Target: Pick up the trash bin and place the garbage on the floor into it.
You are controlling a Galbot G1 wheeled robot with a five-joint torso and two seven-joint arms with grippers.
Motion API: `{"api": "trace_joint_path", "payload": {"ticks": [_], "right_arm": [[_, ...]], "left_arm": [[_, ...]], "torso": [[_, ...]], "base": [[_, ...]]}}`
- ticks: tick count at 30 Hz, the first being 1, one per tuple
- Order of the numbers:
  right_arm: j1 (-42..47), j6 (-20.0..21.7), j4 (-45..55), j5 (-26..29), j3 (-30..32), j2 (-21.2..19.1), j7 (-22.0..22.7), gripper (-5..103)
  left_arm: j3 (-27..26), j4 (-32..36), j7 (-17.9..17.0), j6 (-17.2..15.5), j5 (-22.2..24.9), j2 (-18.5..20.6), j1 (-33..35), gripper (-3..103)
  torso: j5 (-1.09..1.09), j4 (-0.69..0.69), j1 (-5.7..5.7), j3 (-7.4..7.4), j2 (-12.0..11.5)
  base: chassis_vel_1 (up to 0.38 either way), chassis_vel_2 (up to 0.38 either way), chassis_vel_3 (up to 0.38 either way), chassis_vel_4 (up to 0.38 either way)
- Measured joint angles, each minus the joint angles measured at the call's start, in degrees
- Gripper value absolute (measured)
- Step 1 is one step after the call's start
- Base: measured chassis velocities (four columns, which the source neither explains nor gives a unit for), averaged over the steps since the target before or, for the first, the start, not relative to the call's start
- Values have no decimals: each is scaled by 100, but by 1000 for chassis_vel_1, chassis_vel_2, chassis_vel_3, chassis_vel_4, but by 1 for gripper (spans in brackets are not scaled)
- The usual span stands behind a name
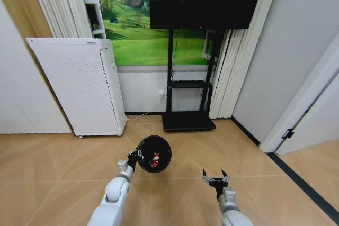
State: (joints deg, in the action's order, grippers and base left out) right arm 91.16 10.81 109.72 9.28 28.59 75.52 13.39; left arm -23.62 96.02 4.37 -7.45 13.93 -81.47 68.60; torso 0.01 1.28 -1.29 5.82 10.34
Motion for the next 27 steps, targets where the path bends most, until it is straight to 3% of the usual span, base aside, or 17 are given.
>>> {"api": "trace_joint_path", "payload": {"ticks": [7,13,27], "right_arm": [[-42,-18,-72,11,-12,-11,-5,100],[-203,-314,-265,-2,-39,10,-33,100],[-289,-338,-362,200,-46,-37,-146,100]], "left_arm": [[5,-48,1,0,-11,-22,-28,7],[2,-80,1,0,-19,-35,-49,7],[-297,28,-163,2,-56,-245,169,7]], "torso": [[-2,1,-1,0,0],[-1,0,0,-1,1],[-1,1,-1,0,1]], "base": [[219,-31,-221,44],[154,-25,-162,24],[-22,3,15,-1]]}}
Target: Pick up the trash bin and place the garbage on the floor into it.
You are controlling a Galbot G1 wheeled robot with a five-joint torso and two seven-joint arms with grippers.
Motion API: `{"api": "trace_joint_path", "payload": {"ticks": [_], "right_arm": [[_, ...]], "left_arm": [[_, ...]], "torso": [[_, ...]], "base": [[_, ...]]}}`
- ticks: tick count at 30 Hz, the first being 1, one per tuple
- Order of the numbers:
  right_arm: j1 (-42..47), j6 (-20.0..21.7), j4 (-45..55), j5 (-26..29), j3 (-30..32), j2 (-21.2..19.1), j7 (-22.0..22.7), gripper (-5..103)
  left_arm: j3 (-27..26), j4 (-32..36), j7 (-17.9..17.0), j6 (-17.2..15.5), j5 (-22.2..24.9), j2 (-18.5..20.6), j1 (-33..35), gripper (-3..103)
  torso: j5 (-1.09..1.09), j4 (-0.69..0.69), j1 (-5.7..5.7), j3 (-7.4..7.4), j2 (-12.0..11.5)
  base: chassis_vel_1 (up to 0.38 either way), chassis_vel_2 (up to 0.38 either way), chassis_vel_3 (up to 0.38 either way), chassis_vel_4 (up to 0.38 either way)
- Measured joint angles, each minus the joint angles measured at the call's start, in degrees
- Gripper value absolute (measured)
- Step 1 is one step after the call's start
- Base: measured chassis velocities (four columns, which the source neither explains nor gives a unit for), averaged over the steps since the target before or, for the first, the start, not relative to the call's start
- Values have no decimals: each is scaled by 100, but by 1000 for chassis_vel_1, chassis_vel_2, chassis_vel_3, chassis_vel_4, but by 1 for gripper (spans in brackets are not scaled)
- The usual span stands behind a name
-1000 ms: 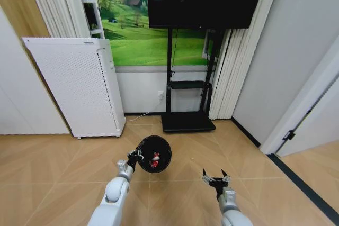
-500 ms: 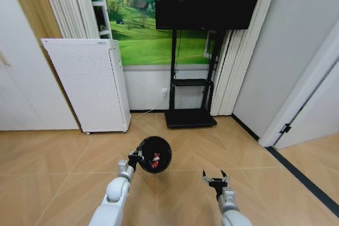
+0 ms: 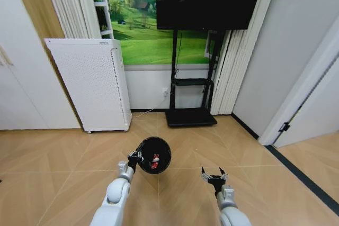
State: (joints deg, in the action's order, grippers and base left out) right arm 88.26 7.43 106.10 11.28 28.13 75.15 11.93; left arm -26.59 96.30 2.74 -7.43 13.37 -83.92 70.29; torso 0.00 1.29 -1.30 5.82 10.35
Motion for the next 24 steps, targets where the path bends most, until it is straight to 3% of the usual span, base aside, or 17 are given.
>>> {"api": "trace_joint_path", "payload": {"ticks": [9,12,13,16,17,24], "right_arm": [[-124,0,-91,26,-11,-46,-34,100],[-204,5,-125,46,-17,-81,-46,100],[-204,5,-125,46,-17,-81,-46,100],[-282,16,-154,66,-55,-151,-48,100],[-306,27,-159,73,-59,-169,-49,100],[-393,51,-218,108,-41,-214,-66,100]], "left_arm": [[-763,66,-549,122,160,-353,352,7],[-1140,7,-1070,218,851,-323,390,7],[-1140,7,-1070,218,851,-323,390,7],[-1293,-235,-1934,302,1681,-116,214,7],[-1358,-328,-2060,310,1838,-101,128,7],[-1812,-1171,-2345,327,2470,-18,-537,7]], "torso": [[0,-1,0,0,0],[0,-2,0,0,0],[0,-2,0,0,0],[1,-3,0,0,0],[0,-2,0,0,0],[2,-2,0,0,0]], "base": [[0,0,0,0],[0,0,0,0],[0,0,0,0],[0,0,0,0],[0,0,0,0],[0,0,0,0]]}}
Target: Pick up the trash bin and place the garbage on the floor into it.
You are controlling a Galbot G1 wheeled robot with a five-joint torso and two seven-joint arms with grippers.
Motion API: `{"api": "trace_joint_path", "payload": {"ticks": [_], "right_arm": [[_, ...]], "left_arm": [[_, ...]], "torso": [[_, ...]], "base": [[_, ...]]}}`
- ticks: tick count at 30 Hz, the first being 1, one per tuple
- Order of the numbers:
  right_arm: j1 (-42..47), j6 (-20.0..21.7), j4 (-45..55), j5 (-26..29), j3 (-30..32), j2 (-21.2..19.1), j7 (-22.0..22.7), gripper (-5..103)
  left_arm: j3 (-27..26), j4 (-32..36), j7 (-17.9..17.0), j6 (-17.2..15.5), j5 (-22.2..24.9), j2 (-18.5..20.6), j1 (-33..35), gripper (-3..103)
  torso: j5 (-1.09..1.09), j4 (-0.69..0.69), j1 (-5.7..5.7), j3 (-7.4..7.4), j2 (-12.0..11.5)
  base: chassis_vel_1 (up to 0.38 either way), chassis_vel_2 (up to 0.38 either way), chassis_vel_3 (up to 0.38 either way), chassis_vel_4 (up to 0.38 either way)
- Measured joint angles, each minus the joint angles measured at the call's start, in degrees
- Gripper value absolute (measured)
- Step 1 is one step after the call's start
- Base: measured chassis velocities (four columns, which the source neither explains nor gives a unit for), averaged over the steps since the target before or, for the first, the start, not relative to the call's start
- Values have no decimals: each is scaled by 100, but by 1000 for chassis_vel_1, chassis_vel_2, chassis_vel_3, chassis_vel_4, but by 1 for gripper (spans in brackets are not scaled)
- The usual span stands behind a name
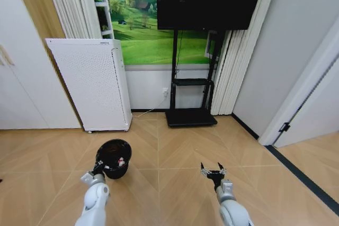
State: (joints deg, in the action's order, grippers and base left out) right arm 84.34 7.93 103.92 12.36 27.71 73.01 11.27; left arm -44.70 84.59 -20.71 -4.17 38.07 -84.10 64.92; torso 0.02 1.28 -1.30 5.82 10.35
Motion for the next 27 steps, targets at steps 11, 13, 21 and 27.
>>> {"api": "trace_joint_path", "payload": {"ticks": [11,13,21,27], "right_arm": [[62,-2,-70,-17,89,5,8,100],[58,-3,-92,-17,101,-6,11,100],[-7,-5,-167,-31,100,10,91,100],[-45,5,-197,-75,70,29,99,100]], "left_arm": [[-30,-1393,-326,-53,816,145,-924,7],[-31,-1496,-403,-49,851,136,-1011,7],[-20,-1808,-599,59,929,156,-1267,7],[-26,-1807,-628,121,897,218,-1235,7]], "torso": [[-3,1,0,0,0],[-2,1,0,0,0],[-2,0,0,0,0],[-1,0,0,0,0]], "base": [[0,0,0,0],[0,0,0,0],[0,0,0,0],[0,0,0,0]]}}
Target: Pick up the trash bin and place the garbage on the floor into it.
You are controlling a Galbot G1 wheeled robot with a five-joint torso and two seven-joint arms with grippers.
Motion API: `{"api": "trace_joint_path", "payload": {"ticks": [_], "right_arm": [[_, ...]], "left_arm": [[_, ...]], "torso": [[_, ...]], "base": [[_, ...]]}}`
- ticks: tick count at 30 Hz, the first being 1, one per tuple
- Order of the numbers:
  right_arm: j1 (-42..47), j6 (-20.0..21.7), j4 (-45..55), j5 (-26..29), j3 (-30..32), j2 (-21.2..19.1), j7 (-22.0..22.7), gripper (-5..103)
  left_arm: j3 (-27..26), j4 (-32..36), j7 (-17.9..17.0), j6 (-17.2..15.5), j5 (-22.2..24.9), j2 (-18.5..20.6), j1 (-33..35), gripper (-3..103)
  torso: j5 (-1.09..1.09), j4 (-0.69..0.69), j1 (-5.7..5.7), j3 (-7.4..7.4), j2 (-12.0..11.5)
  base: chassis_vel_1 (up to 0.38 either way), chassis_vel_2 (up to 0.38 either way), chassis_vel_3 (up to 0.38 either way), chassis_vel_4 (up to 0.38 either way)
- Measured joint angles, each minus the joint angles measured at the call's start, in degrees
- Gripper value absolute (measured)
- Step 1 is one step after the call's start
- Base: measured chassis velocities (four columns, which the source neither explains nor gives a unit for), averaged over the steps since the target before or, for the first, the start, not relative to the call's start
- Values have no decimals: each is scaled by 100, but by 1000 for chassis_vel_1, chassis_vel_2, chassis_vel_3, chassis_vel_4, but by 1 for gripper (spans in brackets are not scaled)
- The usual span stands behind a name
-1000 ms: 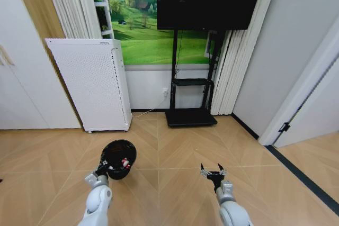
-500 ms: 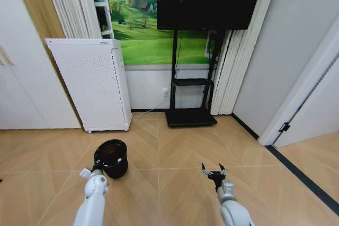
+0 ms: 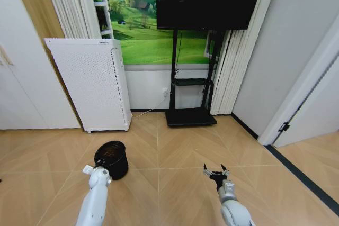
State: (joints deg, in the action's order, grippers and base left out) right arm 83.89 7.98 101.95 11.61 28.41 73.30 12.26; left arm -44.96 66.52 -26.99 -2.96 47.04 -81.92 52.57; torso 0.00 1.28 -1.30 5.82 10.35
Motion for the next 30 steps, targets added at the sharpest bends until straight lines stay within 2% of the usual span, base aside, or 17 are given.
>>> {"api": "trace_joint_path", "payload": {"ticks": [11,20,25,28,30], "right_arm": [[37,-32,-44,-115,-30,80,-13,100],[72,-50,-43,-165,-23,107,-16,100],[63,-51,-52,-186,-23,123,-17,100],[58,-105,-105,-279,-22,143,-96,100],[65,-135,-119,-303,-22,154,-112,100]], "left_arm": [[-105,-280,-30,58,21,37,-177,7],[-102,-541,16,42,373,132,-334,7],[-96,-604,18,112,332,136,-357,7],[-81,-692,7,260,173,152,-391,7],[-80,-709,0,276,142,152,-403,4]], "torso": [[0,1,0,0,0],[0,1,1,0,0],[0,1,1,0,0],[0,0,0,0,0],[0,0,0,0,0]], "base": [[0,0,0,0],[0,0,0,0],[0,0,0,0],[0,0,0,0],[0,0,0,0]]}}
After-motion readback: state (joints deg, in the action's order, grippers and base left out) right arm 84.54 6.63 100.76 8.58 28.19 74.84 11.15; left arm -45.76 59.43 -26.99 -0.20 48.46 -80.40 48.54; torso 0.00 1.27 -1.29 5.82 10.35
